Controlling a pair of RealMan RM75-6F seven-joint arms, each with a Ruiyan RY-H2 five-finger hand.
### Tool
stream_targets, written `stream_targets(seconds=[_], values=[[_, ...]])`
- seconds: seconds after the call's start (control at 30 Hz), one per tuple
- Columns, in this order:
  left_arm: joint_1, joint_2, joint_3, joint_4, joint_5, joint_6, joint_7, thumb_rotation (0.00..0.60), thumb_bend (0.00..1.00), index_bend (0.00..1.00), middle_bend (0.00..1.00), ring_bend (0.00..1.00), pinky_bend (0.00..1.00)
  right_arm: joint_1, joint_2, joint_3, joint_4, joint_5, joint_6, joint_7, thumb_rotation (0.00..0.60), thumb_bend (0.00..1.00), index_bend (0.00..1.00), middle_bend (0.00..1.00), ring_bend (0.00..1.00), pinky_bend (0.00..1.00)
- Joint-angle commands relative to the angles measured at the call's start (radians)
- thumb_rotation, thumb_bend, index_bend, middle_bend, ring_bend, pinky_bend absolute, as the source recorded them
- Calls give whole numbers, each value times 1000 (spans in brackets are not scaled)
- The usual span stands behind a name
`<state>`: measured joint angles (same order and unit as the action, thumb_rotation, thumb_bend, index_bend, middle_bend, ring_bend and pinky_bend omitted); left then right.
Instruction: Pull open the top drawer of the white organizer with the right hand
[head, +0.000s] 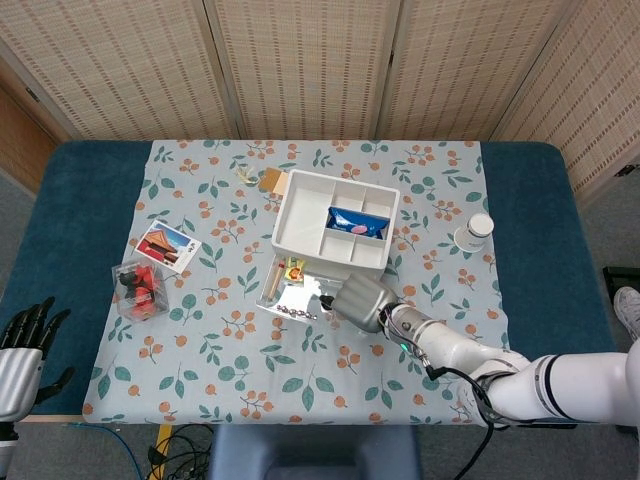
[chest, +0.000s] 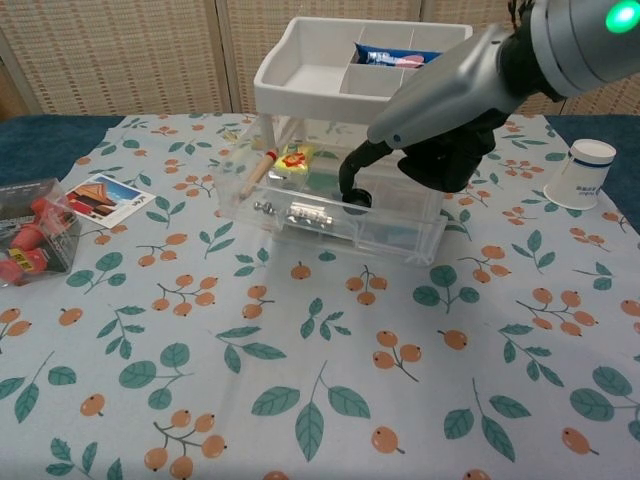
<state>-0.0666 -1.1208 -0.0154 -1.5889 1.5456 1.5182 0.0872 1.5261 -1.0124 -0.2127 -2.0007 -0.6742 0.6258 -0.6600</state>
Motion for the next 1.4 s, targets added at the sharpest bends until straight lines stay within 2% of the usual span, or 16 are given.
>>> stream_targets(seconds=[0.03,0.17,0.43,0.5,0.63,0.77,0.93,1.13,1.27,1.4], values=[[0,0,0,0,-1,0,1,600,230,129,19,8,81,1,-5,2,3,2,1,2,600,1000,74,1000,1000,1000],[2,1,1,-1,0,2,1,600,230,129,19,8,81,-2,-4,9,2,-4,10,10,600,1000,54,1000,1000,1000],[3,1,1,-3,6,7,-1,600,230,129,19,8,81,-57,34,61,-23,-86,59,72,600,988,53,1000,1000,1000],[3,0,2,-2,8,9,-1,600,230,129,19,8,81,-79,32,74,-21,-118,78,85,600,905,56,1000,1000,1000],[7,0,2,-1,10,16,-2,600,230,129,19,8,81,-144,3,110,1,-206,152,115,600,625,134,991,994,1000],[12,0,2,0,9,23,-3,600,230,129,19,8,81,-202,-32,149,26,-262,217,155,600,430,157,929,897,1000],[14,-1,1,3,9,28,-6,600,230,129,19,9,81,-271,-78,210,52,-293,299,221,600,308,157,868,832,1000],[13,-2,1,3,13,27,-4,600,230,129,19,10,81,-326,-103,274,49,-269,314,320,600,285,157,761,726,994],[12,-4,0,1,15,27,-2,600,230,129,19,10,81,-352,-114,305,51,-268,315,364,600,244,157,738,719,979],[13,-5,0,1,14,28,3,600,230,129,19,10,81,-365,-120,330,57,-269,306,381,600,197,161,741,767,976]])
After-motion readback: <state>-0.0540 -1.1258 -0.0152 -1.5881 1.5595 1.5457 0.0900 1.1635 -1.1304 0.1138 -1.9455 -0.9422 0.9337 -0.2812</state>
